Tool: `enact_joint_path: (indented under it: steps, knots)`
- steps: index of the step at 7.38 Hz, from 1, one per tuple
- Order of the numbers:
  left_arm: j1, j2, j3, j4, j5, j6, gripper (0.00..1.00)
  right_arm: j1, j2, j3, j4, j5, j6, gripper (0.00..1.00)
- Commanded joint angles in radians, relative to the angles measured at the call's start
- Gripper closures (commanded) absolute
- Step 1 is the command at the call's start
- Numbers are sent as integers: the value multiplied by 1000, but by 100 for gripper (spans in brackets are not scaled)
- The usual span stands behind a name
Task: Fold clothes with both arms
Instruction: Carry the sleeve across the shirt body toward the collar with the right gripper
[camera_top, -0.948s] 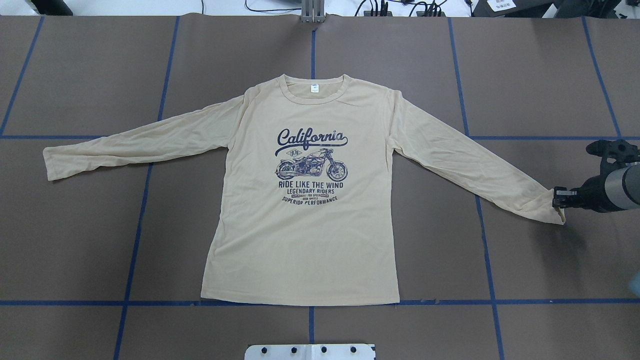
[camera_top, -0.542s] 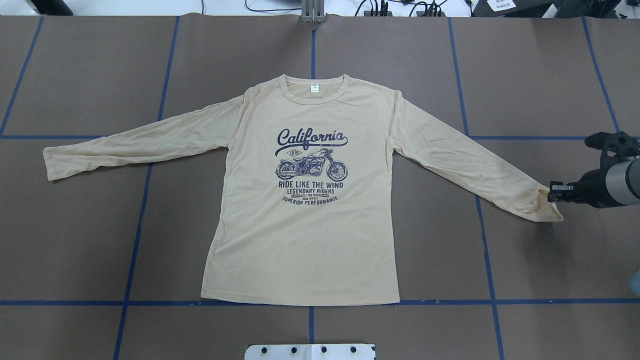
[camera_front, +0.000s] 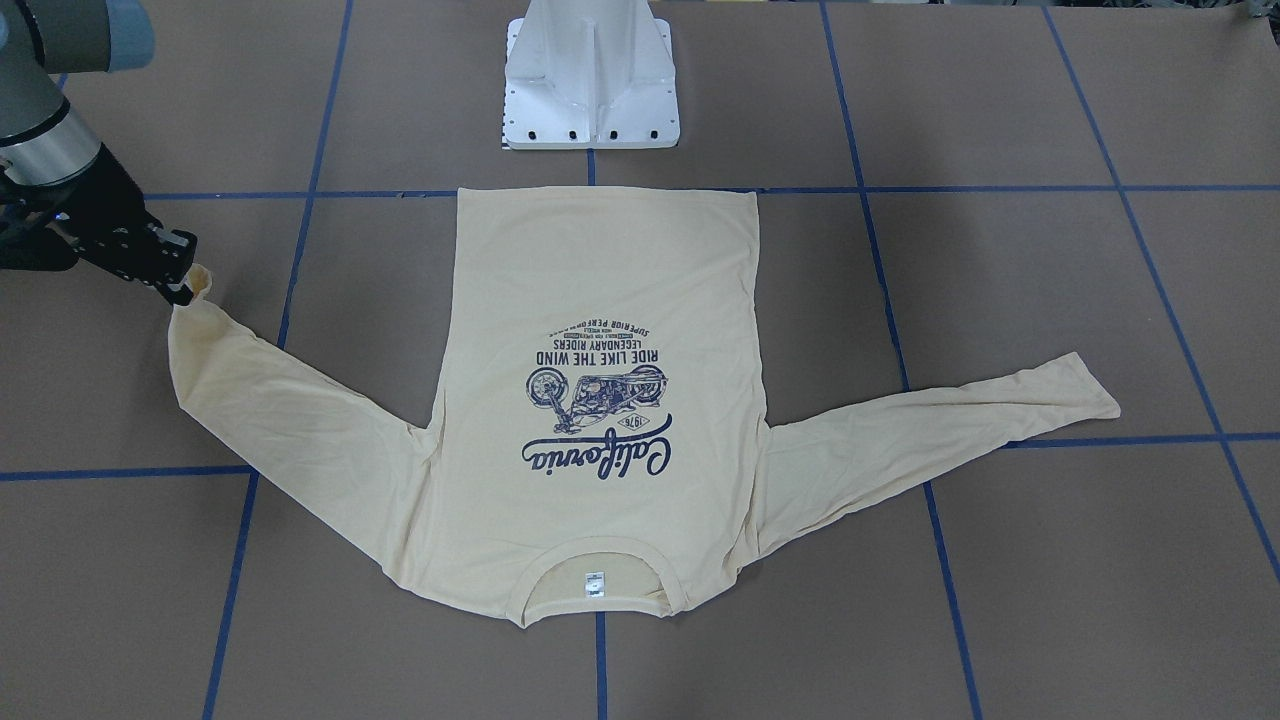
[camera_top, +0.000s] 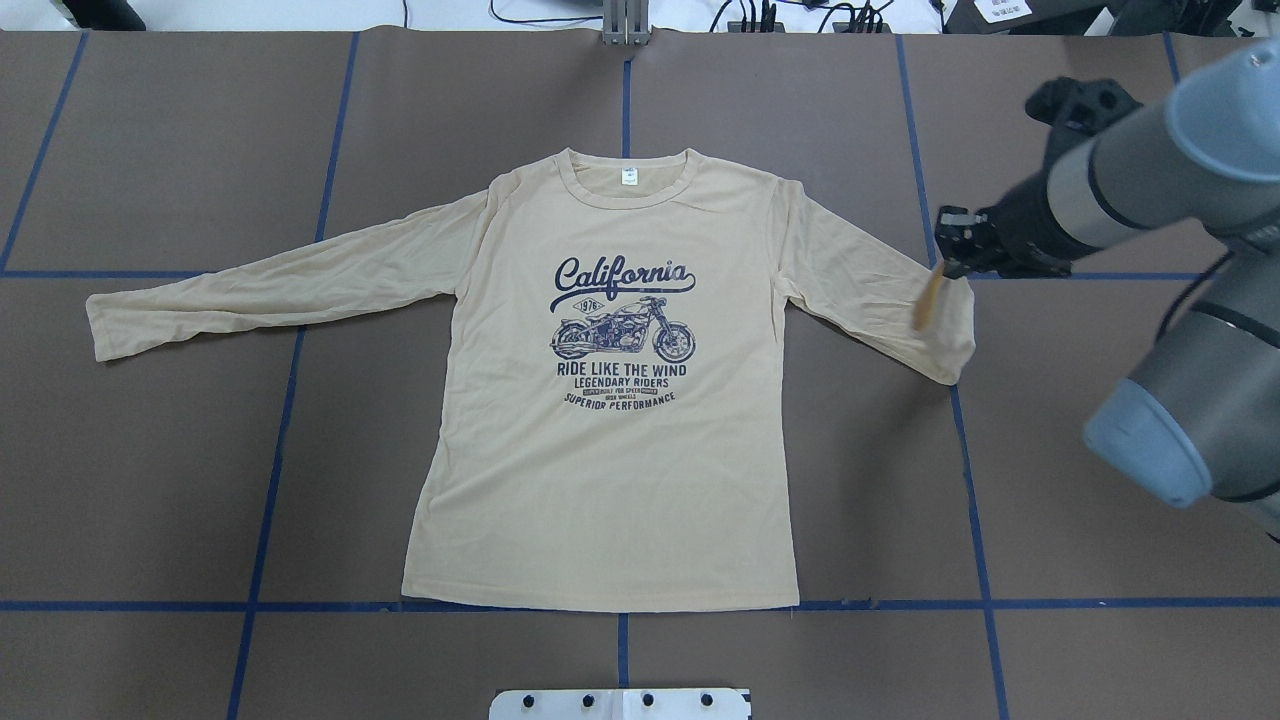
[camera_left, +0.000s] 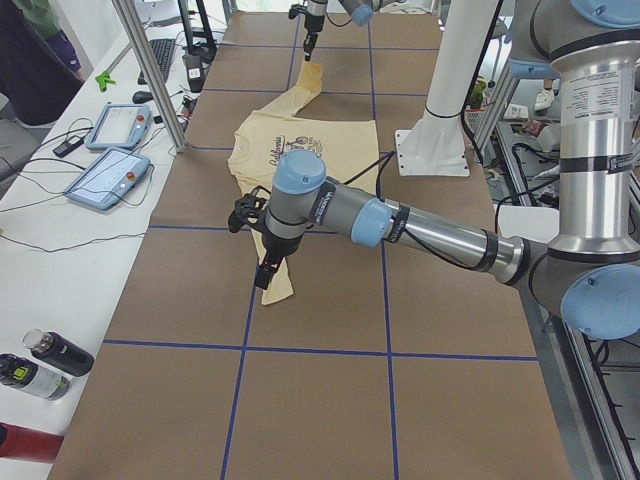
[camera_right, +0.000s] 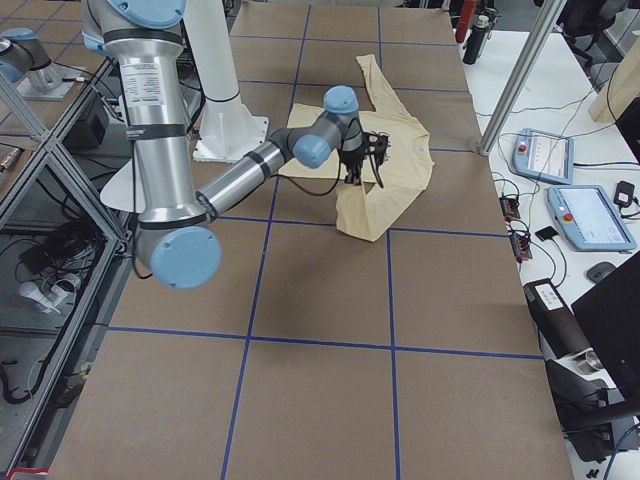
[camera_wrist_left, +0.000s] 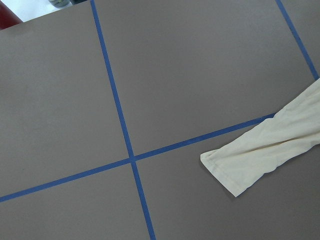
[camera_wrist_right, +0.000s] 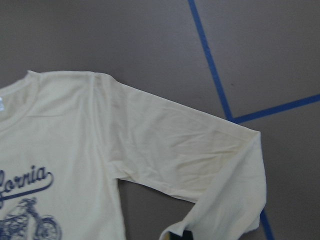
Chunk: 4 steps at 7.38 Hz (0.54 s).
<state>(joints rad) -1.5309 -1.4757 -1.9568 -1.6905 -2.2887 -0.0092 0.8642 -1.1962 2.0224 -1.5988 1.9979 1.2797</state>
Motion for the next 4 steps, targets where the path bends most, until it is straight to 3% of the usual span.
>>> enact_joint_path:
  steps: [1,3,4]
  knots:
    - [0,0,-1,0,0,0,0,-36,331,-139,-162,-88,96,100]
    - [0,0,1,0,0,0,0,-92,571,-355,-159,-155,183,100]
    - [0,0,1,0,0,0,0,-152,702,-510,-138,-229,255,100]
